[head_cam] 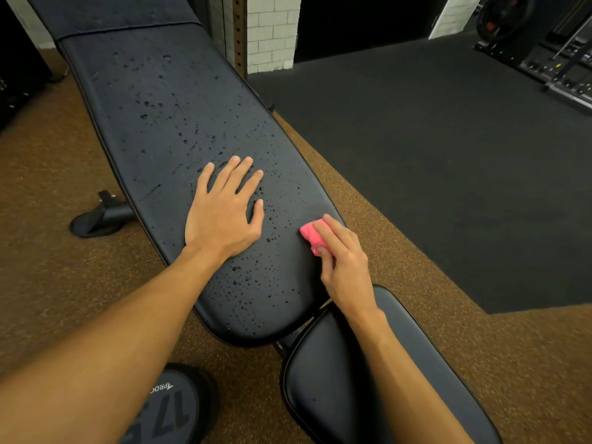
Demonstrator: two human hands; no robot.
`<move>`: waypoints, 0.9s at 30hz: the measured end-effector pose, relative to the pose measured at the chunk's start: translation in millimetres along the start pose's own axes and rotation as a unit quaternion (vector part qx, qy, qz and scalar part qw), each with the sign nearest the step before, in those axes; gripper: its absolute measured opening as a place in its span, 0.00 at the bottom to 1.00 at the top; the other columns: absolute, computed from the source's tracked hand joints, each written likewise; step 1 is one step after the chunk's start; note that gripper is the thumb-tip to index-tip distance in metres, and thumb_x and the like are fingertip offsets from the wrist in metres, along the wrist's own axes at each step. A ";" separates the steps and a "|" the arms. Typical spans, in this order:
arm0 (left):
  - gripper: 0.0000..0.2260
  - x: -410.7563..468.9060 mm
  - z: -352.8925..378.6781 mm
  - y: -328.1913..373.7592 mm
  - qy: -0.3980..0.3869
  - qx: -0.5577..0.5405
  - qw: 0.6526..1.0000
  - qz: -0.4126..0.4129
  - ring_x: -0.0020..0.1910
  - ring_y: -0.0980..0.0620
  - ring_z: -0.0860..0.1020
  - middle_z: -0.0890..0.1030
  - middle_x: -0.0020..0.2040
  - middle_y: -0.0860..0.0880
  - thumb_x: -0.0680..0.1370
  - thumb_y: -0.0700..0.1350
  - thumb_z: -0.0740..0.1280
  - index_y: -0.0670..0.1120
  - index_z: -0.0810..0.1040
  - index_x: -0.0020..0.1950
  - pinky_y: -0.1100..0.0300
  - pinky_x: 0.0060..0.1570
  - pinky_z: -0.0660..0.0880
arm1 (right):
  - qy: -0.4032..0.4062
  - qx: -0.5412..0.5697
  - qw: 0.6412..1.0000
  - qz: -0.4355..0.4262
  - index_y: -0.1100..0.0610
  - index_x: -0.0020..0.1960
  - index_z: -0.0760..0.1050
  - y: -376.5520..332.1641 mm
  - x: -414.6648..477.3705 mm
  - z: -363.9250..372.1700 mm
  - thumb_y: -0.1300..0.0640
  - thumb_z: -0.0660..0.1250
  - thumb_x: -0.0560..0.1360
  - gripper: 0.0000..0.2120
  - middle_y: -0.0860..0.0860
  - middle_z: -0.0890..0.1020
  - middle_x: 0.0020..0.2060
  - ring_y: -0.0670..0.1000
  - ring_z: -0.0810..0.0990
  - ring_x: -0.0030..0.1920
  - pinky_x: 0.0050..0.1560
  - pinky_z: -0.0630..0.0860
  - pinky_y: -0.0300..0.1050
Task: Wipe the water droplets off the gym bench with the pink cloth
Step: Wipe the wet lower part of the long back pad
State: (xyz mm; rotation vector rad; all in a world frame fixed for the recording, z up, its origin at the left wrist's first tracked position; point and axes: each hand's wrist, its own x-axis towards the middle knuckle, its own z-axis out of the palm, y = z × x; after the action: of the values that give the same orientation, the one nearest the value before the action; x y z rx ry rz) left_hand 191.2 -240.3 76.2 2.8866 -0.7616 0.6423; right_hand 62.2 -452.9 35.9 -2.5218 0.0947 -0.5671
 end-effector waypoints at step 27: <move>0.27 -0.5 -0.5 0.1 0.002 0.000 1.000 -0.002 0.85 0.49 0.56 0.61 0.86 0.48 0.85 0.56 0.56 0.50 0.66 0.84 0.40 0.83 0.52 | -0.020 -0.004 0.998 -0.057 0.57 0.76 0.76 2.4 15.2 -2.9 0.63 0.67 0.84 0.20 0.52 0.74 0.77 0.57 0.71 0.77 0.80 0.67 0.51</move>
State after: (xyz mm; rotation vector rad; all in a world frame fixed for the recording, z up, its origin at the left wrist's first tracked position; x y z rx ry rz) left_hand 190.5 -240.0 76.4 2.8857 -0.7548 0.6487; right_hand 75.0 -459.1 42.5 -2.5578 -0.0604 -0.5622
